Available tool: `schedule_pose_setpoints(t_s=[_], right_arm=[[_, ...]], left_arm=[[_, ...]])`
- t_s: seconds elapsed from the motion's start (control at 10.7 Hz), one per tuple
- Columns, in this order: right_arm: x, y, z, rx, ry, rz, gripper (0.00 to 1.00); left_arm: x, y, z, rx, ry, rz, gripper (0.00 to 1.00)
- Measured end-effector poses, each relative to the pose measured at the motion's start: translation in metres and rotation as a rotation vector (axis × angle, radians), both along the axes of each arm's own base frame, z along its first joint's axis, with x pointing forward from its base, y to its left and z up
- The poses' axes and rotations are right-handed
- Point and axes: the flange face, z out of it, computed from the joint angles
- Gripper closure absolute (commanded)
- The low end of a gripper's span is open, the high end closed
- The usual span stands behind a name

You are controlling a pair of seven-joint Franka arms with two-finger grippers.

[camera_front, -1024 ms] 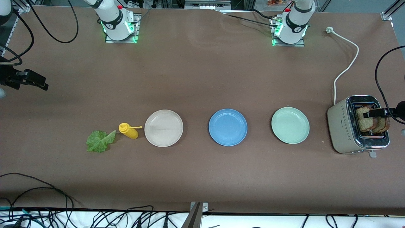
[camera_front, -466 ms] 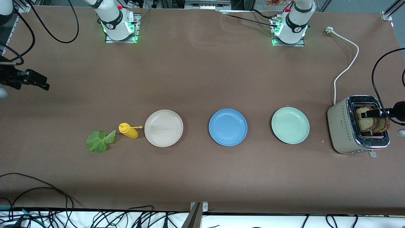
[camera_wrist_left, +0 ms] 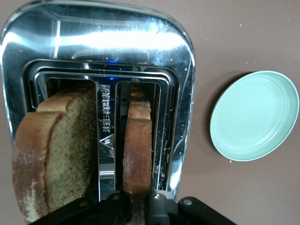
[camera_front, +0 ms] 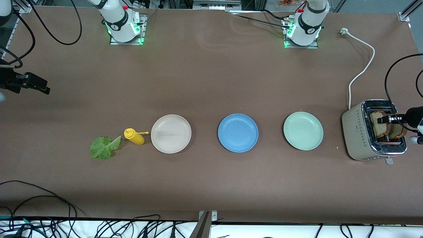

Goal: Make sandwich in blue plate with both arms
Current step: 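Grasp a bread slice with the left gripper and lift it out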

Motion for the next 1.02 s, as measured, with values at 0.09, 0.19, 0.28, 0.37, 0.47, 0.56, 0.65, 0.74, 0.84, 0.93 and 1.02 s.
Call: schedule_pose_setpoints(t_s=[0.09, 0.19, 0.28, 0.37, 0.47, 0.56, 0.65, 0.74, 0.84, 0.93, 1.02], right_arm=[[0.0, -0.001, 0.0, 0.0, 0.0, -0.002, 0.0], [0.0, -0.002, 0.0, 0.0, 0.0, -0.003, 0.0], [0.0, 0.0, 0.0, 0.0, 0.0, 0.0, 0.0], [0.0, 0.002, 0.0, 0.0, 0.0, 0.003, 0.0], [0.0, 0.004, 0.0, 0.0, 0.0, 0.006, 0.0], [0.0, 0.005, 0.0, 0.0, 0.0, 0.008, 0.0], [0.0, 0.005, 0.0, 0.0, 0.0, 0.007, 0.0], [0.0, 0.004, 0.0, 0.0, 0.0, 0.007, 0.0], [0.0, 0.005, 0.0, 0.001, 0.0, 0.008, 0.0], [0.0, 0.005, 0.0, 0.001, 0.0, 0.009, 0.0], [0.0, 0.006, 0.0, 0.001, 0.0, 0.01, 0.0]], left_arm=[[0.0, 0.0, 0.001, 0.001, -0.002, 0.0, 1.0], [0.001, 0.0, 0.004, 0.003, -0.007, 0.0, 1.0], [0.002, -0.001, 0.009, 0.005, -0.015, -0.002, 1.0], [0.002, -0.003, 0.016, 0.01, -0.022, -0.008, 1.0], [0.002, -0.006, 0.025, 0.036, -0.026, -0.025, 1.0], [0.003, -0.013, 0.041, 0.068, -0.035, -0.052, 1.0], [0.003, -0.03, 0.059, 0.093, -0.037, -0.088, 1.0], [0.006, -0.055, 0.077, 0.142, -0.036, -0.148, 1.0], [0.009, -0.086, 0.094, 0.18, -0.042, -0.209, 1.0], [0.012, -0.122, 0.111, 0.207, -0.056, -0.271, 1.0], [0.012, -0.156, 0.126, 0.218, -0.073, -0.325, 1.0]])
